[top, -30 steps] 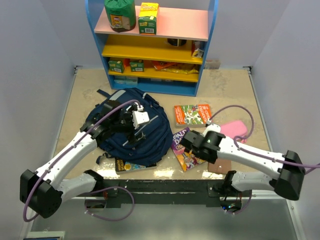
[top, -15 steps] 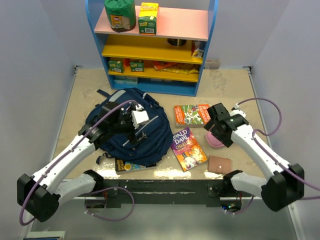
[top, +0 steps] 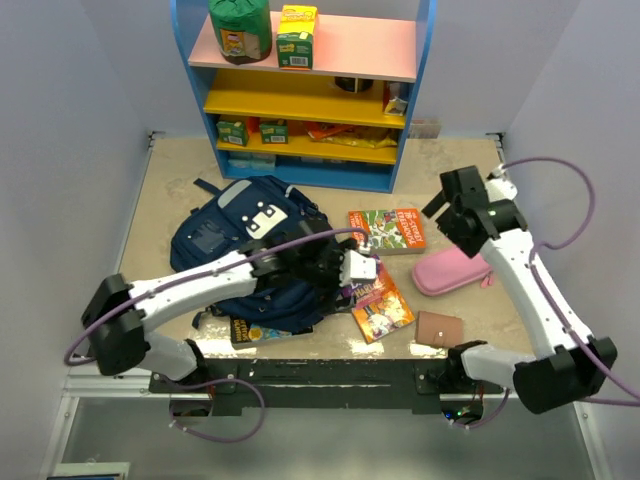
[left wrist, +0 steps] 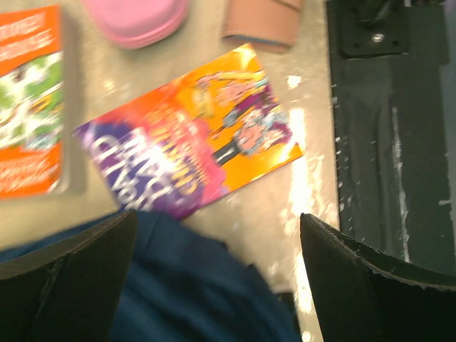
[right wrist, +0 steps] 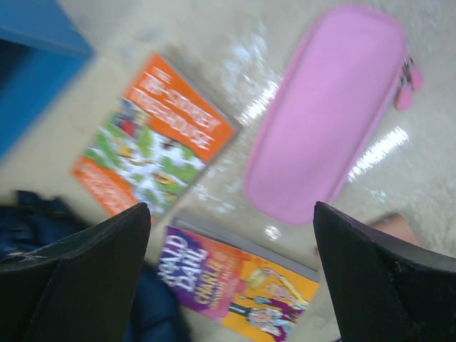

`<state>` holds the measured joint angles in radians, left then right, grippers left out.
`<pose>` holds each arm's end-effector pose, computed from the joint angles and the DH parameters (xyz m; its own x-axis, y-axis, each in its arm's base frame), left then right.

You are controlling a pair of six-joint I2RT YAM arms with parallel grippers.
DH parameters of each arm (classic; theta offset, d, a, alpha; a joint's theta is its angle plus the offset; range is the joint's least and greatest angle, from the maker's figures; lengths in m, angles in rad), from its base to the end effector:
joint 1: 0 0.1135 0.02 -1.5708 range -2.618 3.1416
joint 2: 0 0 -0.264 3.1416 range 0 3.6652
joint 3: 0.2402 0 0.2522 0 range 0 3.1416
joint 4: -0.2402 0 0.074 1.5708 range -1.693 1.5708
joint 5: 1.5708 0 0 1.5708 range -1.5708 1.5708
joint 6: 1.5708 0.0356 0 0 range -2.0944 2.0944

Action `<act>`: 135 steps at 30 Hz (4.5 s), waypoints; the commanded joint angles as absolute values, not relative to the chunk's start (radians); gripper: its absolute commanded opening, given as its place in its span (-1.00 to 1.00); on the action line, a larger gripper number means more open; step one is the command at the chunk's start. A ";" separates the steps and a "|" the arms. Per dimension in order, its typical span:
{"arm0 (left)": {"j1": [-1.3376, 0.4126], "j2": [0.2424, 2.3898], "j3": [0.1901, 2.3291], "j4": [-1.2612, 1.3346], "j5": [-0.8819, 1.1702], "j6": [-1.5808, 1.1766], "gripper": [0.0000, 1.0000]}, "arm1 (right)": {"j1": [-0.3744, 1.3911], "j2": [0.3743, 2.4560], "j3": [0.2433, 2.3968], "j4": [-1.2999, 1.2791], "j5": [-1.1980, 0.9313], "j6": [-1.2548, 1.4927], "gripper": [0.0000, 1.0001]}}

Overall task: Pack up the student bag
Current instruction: Pick up the personal item from the center of the board, then place the personal item at the center of the board, then pick up the personal item from the center of the board.

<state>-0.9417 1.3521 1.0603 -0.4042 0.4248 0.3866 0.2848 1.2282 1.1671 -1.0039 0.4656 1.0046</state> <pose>0.1625 -0.2482 0.2900 -0.0015 0.5859 -0.8104 0.9969 0.0642 0.0446 0.2259 0.0495 0.3145 -0.4860 0.6435 -0.5914 0.6859 0.7002 0.1982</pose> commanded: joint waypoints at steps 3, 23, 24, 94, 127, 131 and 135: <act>-1.054 1.577 1.186 -0.256 0.529 0.367 1.00 | 0.282 1.096 1.367 -1.089 0.580 0.989 0.97; -1.170 2.132 1.572 -0.075 0.589 0.238 1.00 | 0.282 0.761 1.270 -0.834 0.446 0.747 0.90; -1.173 2.158 1.581 -0.077 0.589 0.238 1.00 | 0.284 0.761 1.273 -0.836 0.446 0.733 0.89; -0.933 1.733 1.146 -0.123 0.433 0.198 0.35 | 0.282 0.807 0.974 -0.655 0.282 0.624 0.79; -0.675 1.247 0.873 -0.362 0.272 0.419 0.82 | 0.571 1.067 0.546 -0.292 0.130 0.815 0.52; -0.650 1.233 0.858 -0.374 0.252 0.422 0.70 | 0.578 1.103 0.517 -0.236 0.110 0.830 0.50; -0.635 1.224 0.842 -0.365 0.224 0.374 0.65 | 0.583 1.134 0.493 -0.203 0.107 0.834 0.43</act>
<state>-0.6514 1.2564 0.8585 -0.3809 0.2619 0.3962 0.5762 1.1187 0.5140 -0.2813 0.1120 0.8124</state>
